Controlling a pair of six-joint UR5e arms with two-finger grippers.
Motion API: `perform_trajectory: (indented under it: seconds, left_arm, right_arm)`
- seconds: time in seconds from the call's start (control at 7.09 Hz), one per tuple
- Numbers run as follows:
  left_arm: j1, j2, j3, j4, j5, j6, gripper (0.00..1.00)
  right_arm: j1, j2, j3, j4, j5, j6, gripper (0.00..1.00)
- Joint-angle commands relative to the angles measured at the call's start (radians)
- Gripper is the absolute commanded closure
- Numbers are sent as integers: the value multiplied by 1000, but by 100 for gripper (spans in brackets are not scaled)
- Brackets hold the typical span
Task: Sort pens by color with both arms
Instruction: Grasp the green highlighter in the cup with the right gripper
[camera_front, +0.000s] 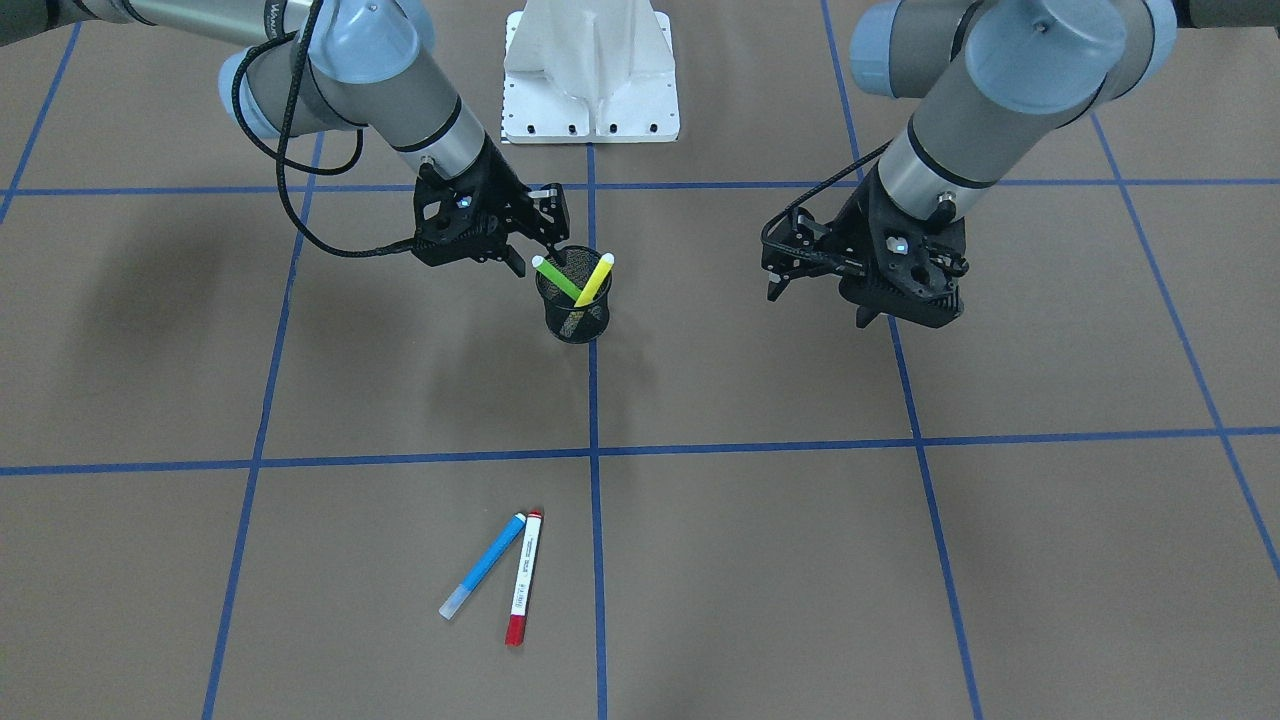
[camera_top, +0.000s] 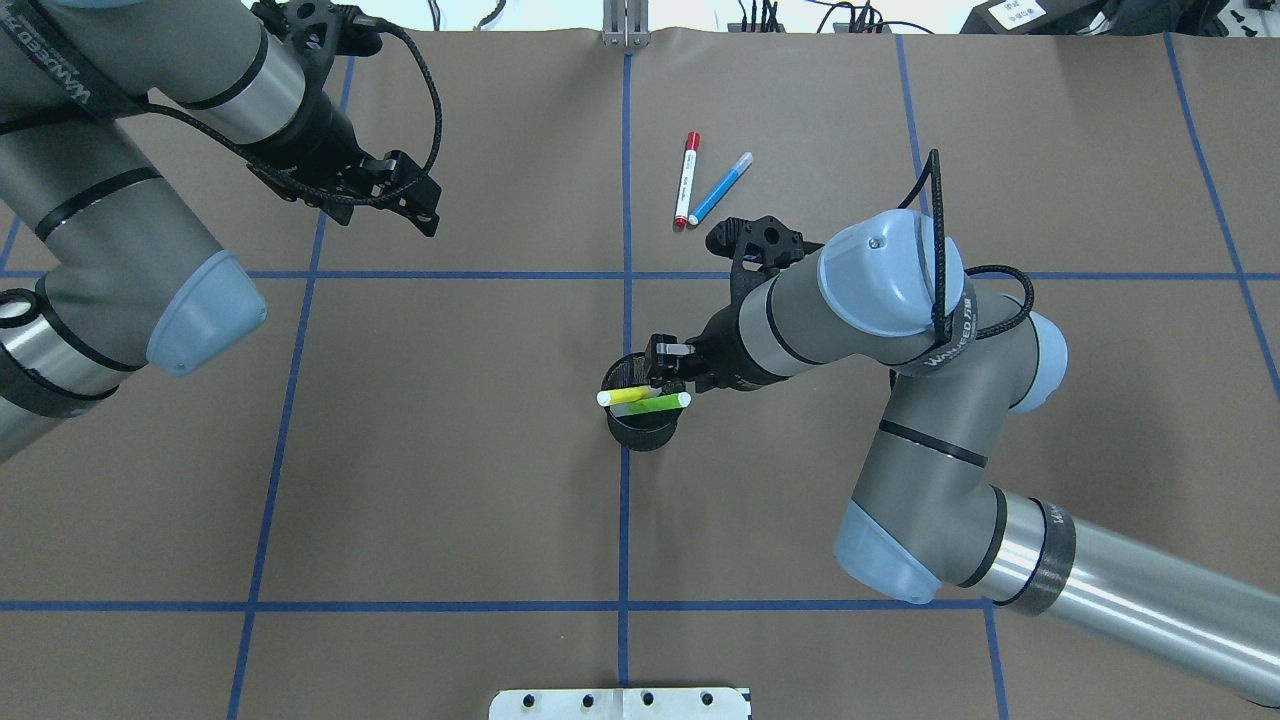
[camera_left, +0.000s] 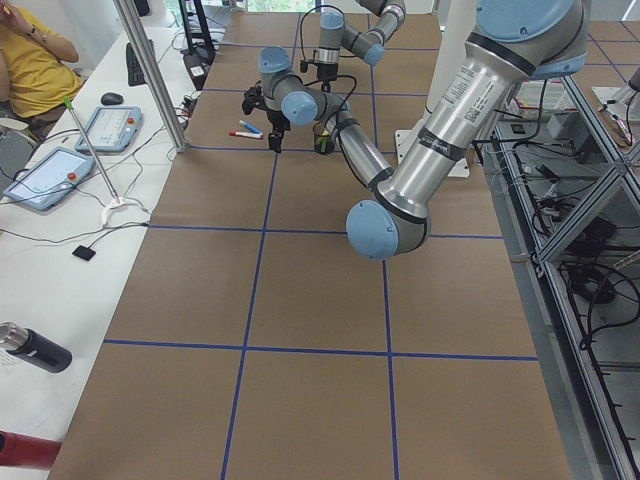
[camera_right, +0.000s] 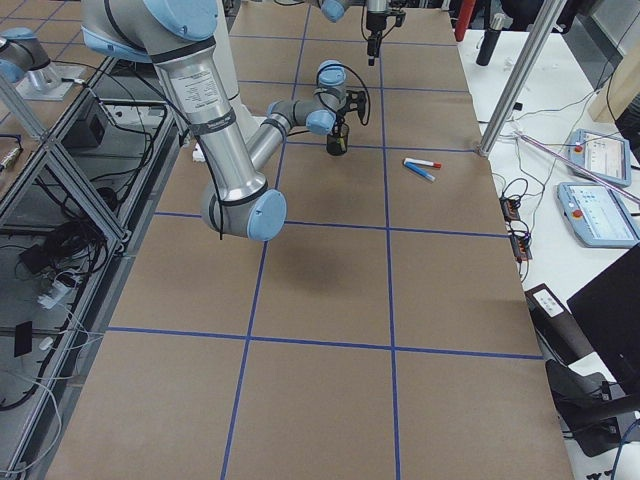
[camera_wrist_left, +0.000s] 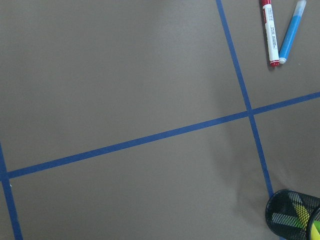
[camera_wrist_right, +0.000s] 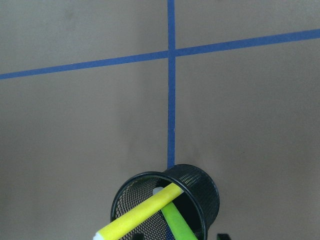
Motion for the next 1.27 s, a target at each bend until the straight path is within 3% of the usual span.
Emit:
perform_trajectory:
  seconds: [0.0, 1.13]
  left_arm:
    - [0, 0, -1, -2, 0, 0, 1]
    - [5, 2, -10, 0, 0, -2, 1]
  right_arm:
    - [-18, -13, -12, 20, -8, 3, 45]
    - [-22, -18, -3, 2, -5, 7, 56]
